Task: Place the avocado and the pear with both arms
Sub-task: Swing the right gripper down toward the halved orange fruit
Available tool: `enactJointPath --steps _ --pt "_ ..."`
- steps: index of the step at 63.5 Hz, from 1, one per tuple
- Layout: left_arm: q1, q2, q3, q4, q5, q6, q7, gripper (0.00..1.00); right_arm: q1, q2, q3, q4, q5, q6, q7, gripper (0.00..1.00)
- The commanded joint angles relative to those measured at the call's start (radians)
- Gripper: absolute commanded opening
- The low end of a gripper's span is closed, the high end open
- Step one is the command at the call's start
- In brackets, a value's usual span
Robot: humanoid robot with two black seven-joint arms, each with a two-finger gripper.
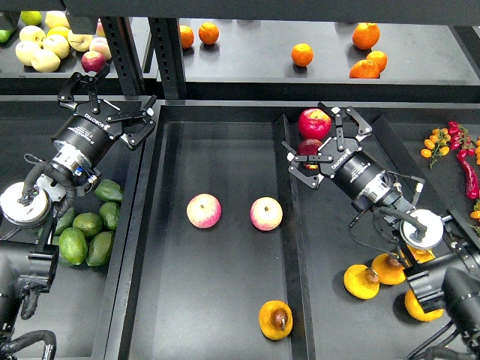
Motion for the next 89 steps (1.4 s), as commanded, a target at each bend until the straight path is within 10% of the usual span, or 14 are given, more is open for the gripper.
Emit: enactJointPath --steps 1,45,89 --pt "0.000 0.000 0.001 0.003 0.000 -0.003 0.006 0.99 0.063 -0.090 -0.183 0.017 0.040 0.000 -0.037 1.00" --pt "0.012 0.000 0.002 0.013 0.000 -0.027 0.012 0.99 0.129 -0.193 -0.807 0.033 0.062 0.000 -0.072 1.00" --pt "0.025 0.000 0.013 0.013 0.000 -0.039 0.012 0.99 0.078 -0.133 -0.921 0.008 0.039 0.000 -0.072 1.00"
